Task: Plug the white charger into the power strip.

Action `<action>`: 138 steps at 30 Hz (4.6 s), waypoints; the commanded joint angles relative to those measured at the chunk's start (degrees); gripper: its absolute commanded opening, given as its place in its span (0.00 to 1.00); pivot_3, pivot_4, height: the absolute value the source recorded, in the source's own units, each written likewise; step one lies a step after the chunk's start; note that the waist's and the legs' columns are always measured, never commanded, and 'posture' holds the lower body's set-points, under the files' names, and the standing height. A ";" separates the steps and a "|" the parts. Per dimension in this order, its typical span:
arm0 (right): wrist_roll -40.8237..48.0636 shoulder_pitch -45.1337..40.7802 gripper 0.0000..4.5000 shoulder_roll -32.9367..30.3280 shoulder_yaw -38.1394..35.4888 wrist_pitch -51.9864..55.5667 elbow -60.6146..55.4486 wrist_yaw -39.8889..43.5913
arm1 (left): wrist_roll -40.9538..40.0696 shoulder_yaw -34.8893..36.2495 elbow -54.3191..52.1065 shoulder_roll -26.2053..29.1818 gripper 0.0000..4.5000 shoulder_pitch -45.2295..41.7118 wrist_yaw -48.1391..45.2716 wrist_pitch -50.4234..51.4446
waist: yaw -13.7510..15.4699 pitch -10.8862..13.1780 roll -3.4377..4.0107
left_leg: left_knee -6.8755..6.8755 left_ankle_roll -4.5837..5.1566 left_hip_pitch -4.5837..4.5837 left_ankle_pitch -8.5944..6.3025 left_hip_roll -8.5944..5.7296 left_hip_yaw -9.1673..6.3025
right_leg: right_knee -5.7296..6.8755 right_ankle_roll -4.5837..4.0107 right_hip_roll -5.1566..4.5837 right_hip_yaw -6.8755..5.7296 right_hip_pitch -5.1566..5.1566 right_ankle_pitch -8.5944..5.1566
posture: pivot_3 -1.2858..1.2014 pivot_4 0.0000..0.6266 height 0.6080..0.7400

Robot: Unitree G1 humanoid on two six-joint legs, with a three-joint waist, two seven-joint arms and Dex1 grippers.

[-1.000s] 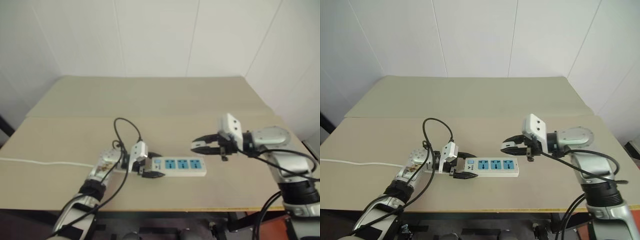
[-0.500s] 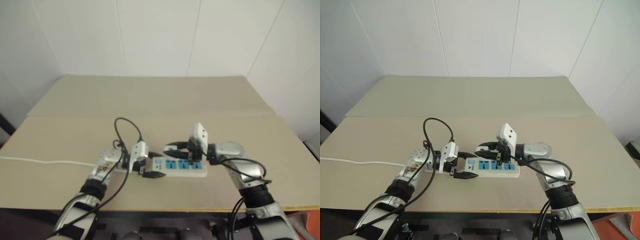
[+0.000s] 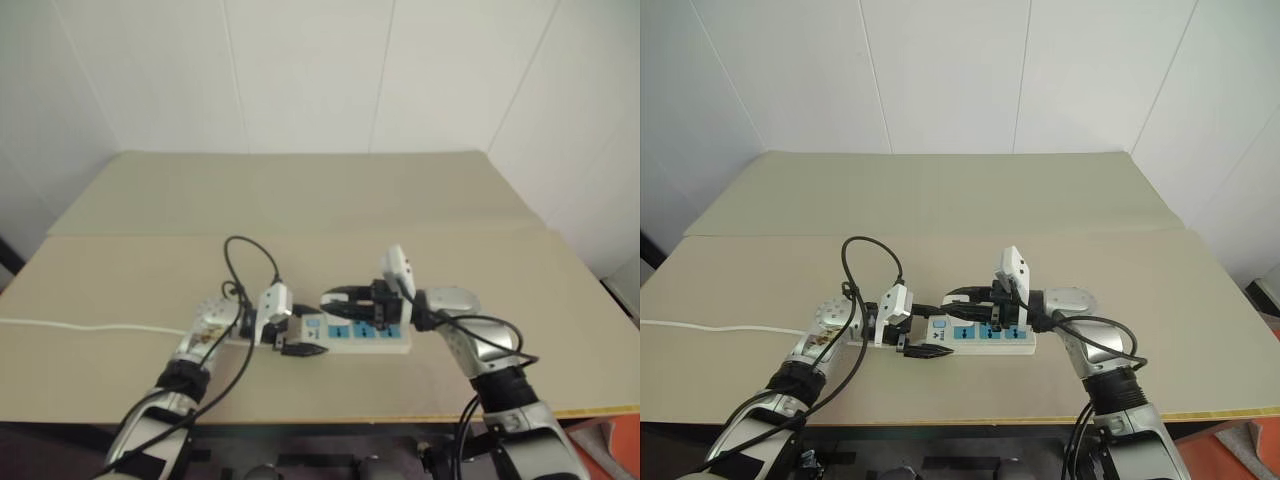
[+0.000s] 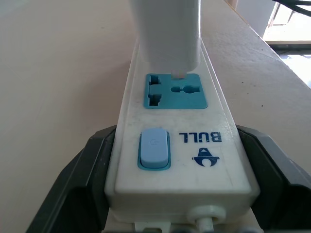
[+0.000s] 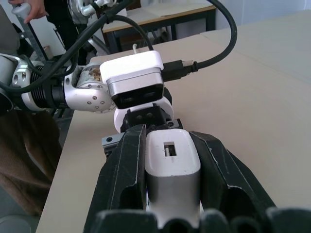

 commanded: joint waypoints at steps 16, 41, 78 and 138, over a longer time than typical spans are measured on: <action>-1.01 -0.32 0.27 1.61 -0.30 -7.49 3.67 0.37 | 1.29 -1.74 -2.28 1.90 0.73 3.47 -1.37 1.72 | -0.20 0.00 0.01 | -0.04 0.00 0.00 0.00 0.01 0.00 | -0.01 0.00 0.00 0.00 -0.02 0.00 | 0.52 0.24 1.00; -5.85 2.36 0.27 -0.42 1.66 -13.30 7.74 3.94 | 1.52 -1.65 -2.55 2.18 0.73 3.92 -0.50 1.73 | -0.21 -0.01 0.02 | -0.05 0.00 0.03 0.00 0.01 0.00 | -0.01 0.00 0.01 0.00 0.00 -0.01 | 0.52 0.24 1.00; -12.37 1.13 0.27 -2.30 8.45 -21.58 18.84 7.57 | 1.15 -1.71 -5.15 3.50 0.73 5.64 -0.49 2.88 | -0.84 -0.11 0.01 | -0.61 0.00 1.22 0.00 0.05 0.08 | -0.10 -0.16 0.03 0.07 0.93 -0.19 | 0.52 0.24 1.00; -7.95 -1.09 0.94 -6.31 1.42 -13.48 7.62 6.90 | -8.12 4.22 -20.88 9.63 1.00 5.96 -1.89 11.12 | -1.02 0.12 -0.08 | -0.75 -0.13 0.32 0.07 0.02 0.05 | -0.02 -0.19 -0.02 0.11 -0.09 -0.18 | 0.52 0.24 1.00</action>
